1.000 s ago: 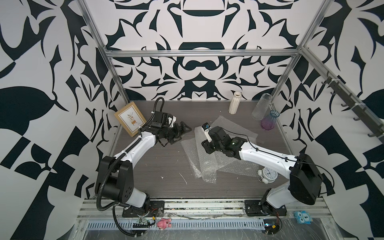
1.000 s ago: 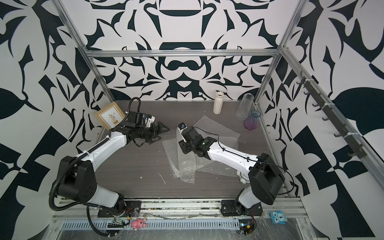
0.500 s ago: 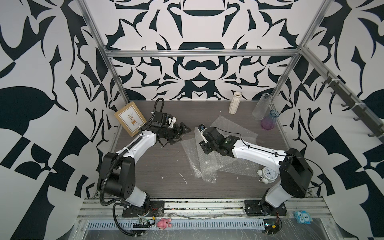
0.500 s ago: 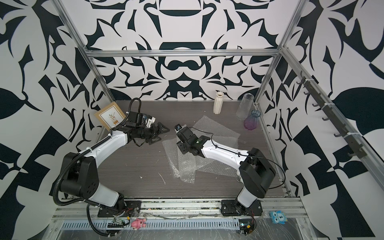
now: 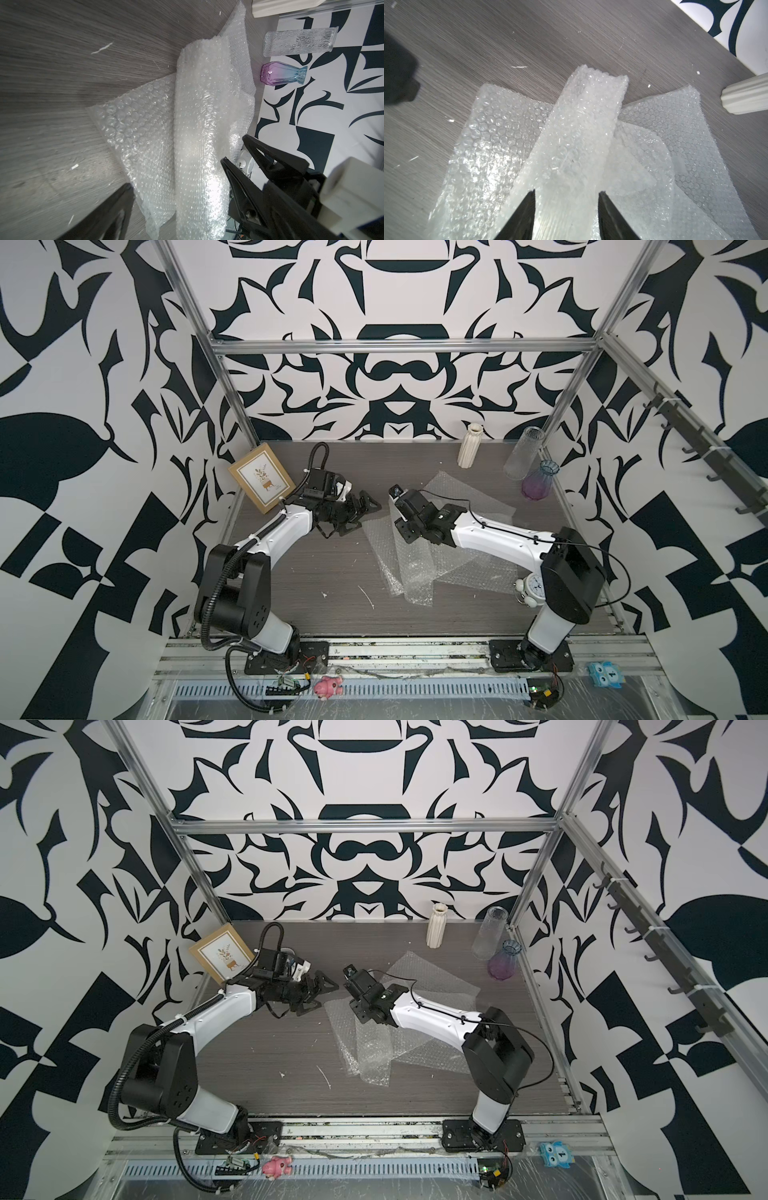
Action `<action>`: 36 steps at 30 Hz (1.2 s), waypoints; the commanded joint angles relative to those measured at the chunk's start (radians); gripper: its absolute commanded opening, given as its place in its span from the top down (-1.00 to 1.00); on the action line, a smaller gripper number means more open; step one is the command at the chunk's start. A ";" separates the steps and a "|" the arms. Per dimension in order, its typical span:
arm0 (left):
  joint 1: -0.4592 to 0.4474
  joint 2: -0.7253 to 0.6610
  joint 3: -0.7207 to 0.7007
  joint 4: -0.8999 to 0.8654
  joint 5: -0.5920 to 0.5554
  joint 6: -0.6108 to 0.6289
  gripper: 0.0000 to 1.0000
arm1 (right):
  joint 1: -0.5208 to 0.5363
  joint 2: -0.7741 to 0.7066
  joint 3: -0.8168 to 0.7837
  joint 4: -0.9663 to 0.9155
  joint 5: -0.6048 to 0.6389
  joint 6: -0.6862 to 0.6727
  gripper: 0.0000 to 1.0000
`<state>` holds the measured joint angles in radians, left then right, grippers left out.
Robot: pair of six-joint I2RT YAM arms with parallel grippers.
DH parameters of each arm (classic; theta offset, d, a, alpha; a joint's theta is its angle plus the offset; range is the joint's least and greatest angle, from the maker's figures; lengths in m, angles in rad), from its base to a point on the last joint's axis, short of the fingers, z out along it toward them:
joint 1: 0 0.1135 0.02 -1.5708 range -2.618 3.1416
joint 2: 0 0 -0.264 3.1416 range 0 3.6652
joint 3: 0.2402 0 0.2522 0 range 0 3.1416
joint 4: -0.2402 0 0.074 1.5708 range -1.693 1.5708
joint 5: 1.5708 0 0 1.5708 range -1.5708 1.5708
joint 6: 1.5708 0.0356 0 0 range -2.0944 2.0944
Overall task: Unwrap the vase from the bubble wrap
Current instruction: Unwrap the bubble wrap.
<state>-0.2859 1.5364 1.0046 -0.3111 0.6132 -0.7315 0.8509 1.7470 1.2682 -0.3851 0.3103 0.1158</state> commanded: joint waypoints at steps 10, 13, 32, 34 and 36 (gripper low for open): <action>-0.003 -0.012 0.000 0.005 0.000 0.014 -0.98 | 0.003 0.030 0.080 -0.018 0.073 0.019 1.00; -0.014 -0.013 0.001 0.005 -0.018 0.009 -0.97 | 0.003 0.012 0.071 -0.007 0.072 0.021 1.00; -0.143 0.062 0.062 0.004 -0.094 -0.005 -0.97 | -0.158 -0.148 -0.128 0.164 -0.198 0.179 1.00; -0.152 0.071 0.068 0.005 -0.095 -0.004 -0.96 | -0.167 -0.160 -0.145 0.169 -0.205 0.187 1.00; -0.157 0.075 0.072 0.004 -0.096 -0.004 -0.97 | -0.170 -0.171 -0.156 0.174 -0.199 0.190 1.00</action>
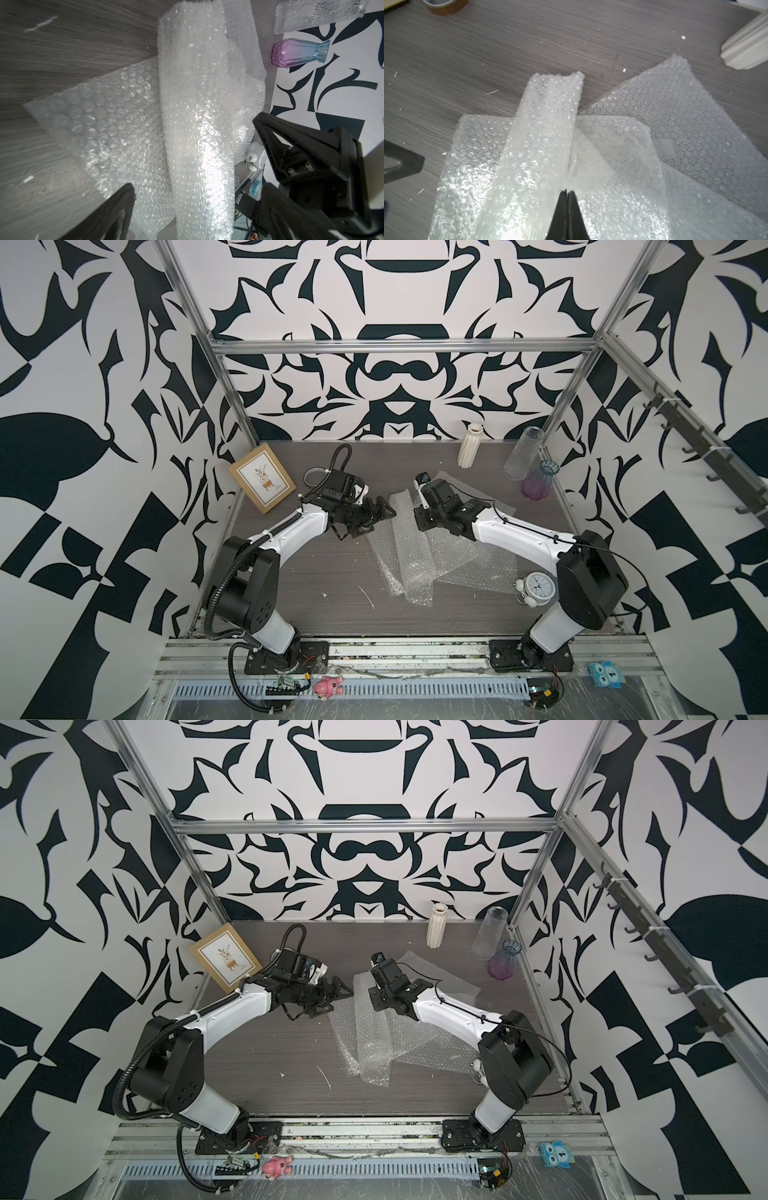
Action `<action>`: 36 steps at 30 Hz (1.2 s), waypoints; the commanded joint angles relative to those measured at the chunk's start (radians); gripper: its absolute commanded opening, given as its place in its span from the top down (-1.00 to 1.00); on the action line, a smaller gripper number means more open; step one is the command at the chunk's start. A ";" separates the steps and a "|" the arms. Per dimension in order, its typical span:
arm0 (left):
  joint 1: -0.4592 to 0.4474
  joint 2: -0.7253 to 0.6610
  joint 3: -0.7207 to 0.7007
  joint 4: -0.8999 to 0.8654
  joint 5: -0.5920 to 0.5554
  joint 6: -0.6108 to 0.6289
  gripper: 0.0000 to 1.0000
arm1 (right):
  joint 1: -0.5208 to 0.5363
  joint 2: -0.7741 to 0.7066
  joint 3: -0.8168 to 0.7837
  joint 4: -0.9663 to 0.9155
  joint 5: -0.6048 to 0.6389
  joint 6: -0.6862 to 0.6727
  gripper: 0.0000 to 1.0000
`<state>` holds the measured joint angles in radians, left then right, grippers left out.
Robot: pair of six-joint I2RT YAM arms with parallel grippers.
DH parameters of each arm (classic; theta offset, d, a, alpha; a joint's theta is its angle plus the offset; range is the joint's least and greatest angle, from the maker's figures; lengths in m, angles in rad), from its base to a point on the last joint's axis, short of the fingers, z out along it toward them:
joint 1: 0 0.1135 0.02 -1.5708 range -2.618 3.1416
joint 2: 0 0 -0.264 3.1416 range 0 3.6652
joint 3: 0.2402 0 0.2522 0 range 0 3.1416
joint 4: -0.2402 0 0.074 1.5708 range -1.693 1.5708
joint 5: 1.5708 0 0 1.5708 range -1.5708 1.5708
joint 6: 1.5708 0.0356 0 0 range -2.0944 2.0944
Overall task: Unwrap the vase from the bubble wrap
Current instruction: Unwrap the bubble wrap.
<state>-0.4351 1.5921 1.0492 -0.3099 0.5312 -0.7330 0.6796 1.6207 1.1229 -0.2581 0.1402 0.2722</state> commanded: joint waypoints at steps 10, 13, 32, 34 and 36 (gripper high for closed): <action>-0.032 0.035 0.035 0.007 -0.026 -0.008 -0.96 | -0.039 -0.073 -0.085 0.106 -0.049 0.082 1.00; -0.048 0.045 0.042 0.009 -0.033 -0.013 -0.96 | -0.067 -0.088 -0.129 0.148 -0.068 0.112 1.00; -0.097 0.109 0.098 -0.001 -0.057 -0.031 -0.95 | -0.163 -0.103 -0.277 0.256 -0.045 0.187 1.00; -0.099 0.111 0.097 -0.002 -0.059 -0.031 -0.95 | -0.165 -0.105 -0.292 0.253 -0.016 0.192 1.00; -0.100 0.116 0.100 -0.002 -0.061 -0.031 -0.95 | -0.167 -0.105 -0.299 0.247 0.014 0.205 1.00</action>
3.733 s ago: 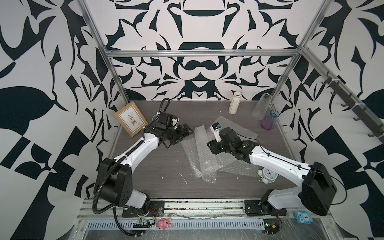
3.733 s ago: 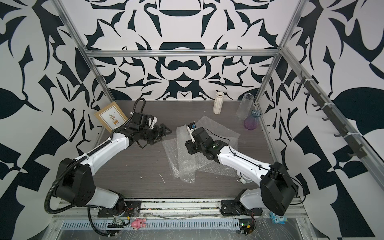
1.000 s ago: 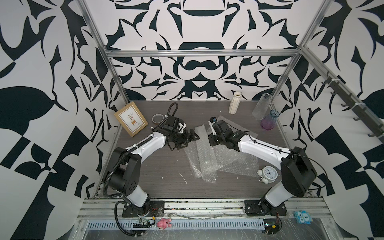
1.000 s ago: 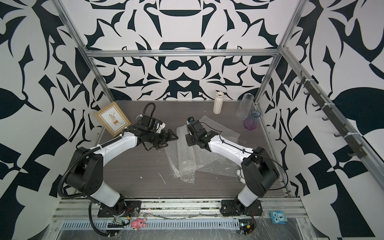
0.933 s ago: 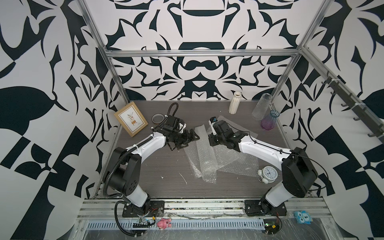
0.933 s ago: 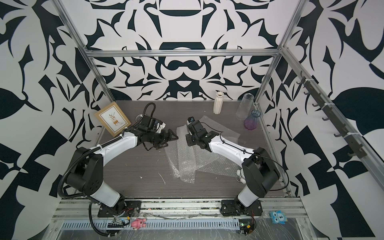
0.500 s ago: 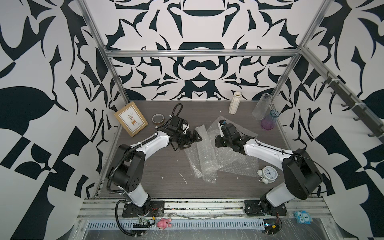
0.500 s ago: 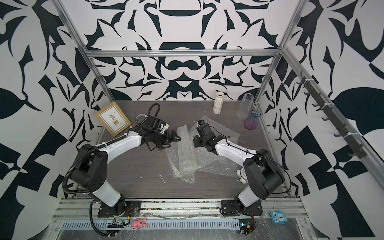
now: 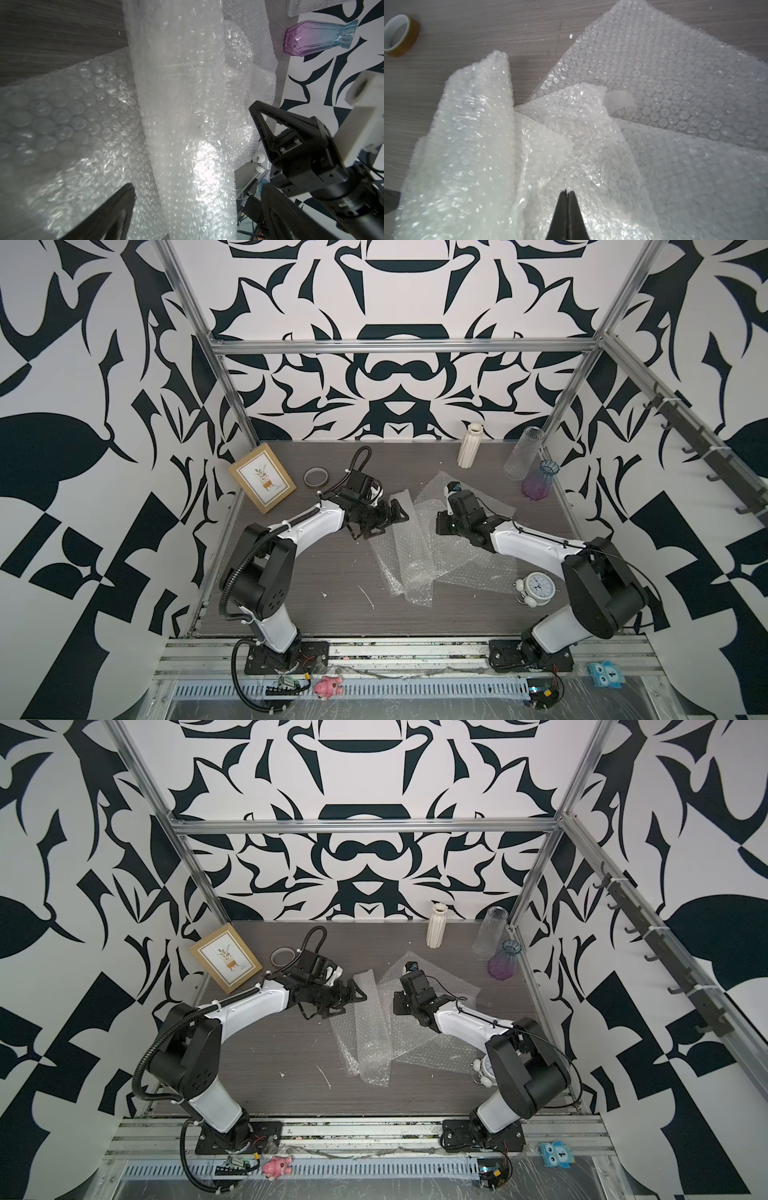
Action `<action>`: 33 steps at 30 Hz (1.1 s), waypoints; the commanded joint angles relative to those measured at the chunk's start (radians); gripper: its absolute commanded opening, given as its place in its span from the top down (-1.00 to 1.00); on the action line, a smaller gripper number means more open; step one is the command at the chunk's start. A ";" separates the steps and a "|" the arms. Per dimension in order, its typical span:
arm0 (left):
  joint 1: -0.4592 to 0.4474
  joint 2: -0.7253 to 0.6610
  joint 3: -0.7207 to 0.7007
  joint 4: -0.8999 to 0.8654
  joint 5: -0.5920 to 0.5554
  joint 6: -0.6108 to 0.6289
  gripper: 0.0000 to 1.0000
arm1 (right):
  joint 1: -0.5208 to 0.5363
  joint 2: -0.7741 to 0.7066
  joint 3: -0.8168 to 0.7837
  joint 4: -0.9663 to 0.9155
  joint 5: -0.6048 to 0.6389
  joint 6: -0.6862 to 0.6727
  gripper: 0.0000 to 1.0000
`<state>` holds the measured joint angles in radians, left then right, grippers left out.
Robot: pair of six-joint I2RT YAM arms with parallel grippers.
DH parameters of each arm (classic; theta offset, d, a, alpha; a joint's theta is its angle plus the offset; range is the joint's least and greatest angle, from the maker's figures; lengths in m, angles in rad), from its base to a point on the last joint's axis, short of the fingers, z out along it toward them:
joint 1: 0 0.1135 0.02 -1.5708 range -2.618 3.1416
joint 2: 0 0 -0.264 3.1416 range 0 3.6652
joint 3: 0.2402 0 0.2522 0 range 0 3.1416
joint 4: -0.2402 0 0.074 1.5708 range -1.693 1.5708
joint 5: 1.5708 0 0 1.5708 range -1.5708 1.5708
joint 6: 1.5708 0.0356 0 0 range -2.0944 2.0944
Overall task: Unwrap the vase from the bubble wrap
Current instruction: Unwrap the bubble wrap.
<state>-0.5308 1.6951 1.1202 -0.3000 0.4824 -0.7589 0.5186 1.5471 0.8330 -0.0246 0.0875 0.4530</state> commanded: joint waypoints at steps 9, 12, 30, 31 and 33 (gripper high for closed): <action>-0.009 0.027 0.045 -0.011 -0.017 -0.006 -0.95 | -0.009 -0.070 -0.054 0.014 0.194 0.151 0.08; -0.012 0.019 0.044 -0.011 -0.024 -0.008 -0.96 | -0.009 -0.102 -0.066 0.009 0.206 0.242 -0.03; -0.050 -0.041 0.007 0.002 -0.079 -0.013 -0.98 | -0.011 -0.516 -0.267 -0.102 0.303 0.372 -0.44; -0.057 -0.042 0.007 0.003 -0.090 -0.017 -0.98 | -0.010 -0.546 -0.285 -0.113 0.285 0.372 -0.45; -0.070 -0.046 0.005 0.004 -0.110 -0.017 -0.98 | -0.009 -0.600 -0.323 -0.104 0.233 0.356 -0.46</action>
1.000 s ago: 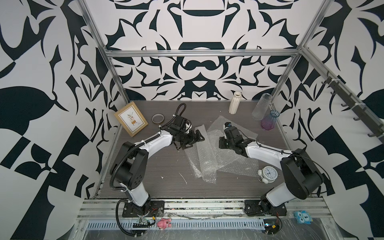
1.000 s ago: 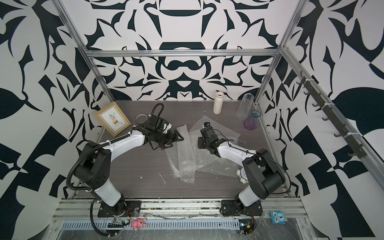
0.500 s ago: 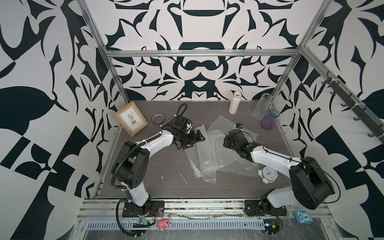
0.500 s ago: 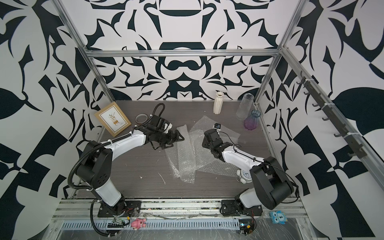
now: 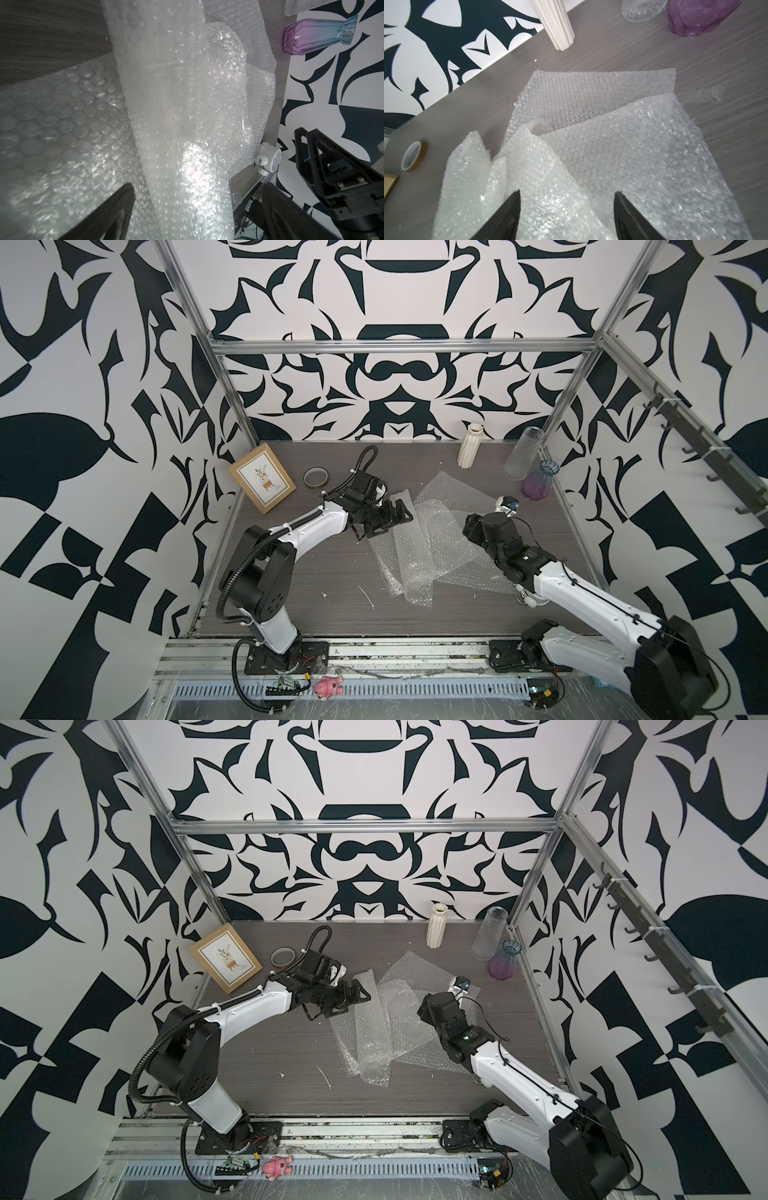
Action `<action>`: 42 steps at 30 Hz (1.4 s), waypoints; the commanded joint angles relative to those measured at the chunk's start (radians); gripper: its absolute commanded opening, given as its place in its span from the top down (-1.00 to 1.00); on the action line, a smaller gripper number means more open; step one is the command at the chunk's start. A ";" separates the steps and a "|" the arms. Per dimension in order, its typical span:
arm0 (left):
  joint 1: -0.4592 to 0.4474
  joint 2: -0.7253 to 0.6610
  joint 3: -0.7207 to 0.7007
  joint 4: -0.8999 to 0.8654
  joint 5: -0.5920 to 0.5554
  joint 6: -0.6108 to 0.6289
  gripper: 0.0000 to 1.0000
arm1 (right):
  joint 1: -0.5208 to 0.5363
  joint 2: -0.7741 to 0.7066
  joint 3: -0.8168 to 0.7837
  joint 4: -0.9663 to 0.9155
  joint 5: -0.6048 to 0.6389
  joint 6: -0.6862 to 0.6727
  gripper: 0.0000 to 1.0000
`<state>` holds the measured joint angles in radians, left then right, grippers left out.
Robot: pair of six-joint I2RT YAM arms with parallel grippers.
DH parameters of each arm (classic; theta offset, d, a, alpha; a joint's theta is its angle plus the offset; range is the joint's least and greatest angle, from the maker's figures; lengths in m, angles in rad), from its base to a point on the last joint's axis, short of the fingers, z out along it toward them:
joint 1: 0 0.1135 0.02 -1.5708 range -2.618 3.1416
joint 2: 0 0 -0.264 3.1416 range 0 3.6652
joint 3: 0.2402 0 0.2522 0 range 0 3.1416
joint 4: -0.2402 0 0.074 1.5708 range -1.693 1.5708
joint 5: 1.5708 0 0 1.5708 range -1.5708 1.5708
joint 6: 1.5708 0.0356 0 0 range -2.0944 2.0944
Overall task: Unwrap the vase from the bubble wrap
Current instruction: Unwrap the bubble wrap.
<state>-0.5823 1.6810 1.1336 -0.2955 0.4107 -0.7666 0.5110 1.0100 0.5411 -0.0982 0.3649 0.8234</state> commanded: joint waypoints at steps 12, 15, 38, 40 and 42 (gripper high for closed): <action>-0.112 -0.057 -0.080 0.015 -0.144 0.011 -0.97 | 0.166 -0.144 -0.059 -0.013 -0.276 -0.146 -0.28; -0.117 -0.064 -0.093 0.018 -0.153 0.013 -0.97 | 0.254 -0.119 -0.027 -0.046 -0.208 -0.164 -0.25; -0.135 -0.084 -0.080 -0.041 -0.226 0.081 -0.97 | 0.422 -0.025 0.063 -0.128 -0.088 -0.221 -0.02; -0.142 -0.094 -0.092 -0.037 -0.236 0.081 -0.97 | 0.423 -0.031 0.060 -0.138 -0.081 -0.218 0.03; -0.149 -0.103 -0.105 -0.029 -0.249 0.081 -0.98 | 0.422 -0.038 0.056 -0.141 -0.080 -0.216 0.08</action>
<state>-0.7200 1.6184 1.0519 -0.3187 0.1890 -0.6975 0.9276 0.9928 0.5640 -0.2176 0.2520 0.6178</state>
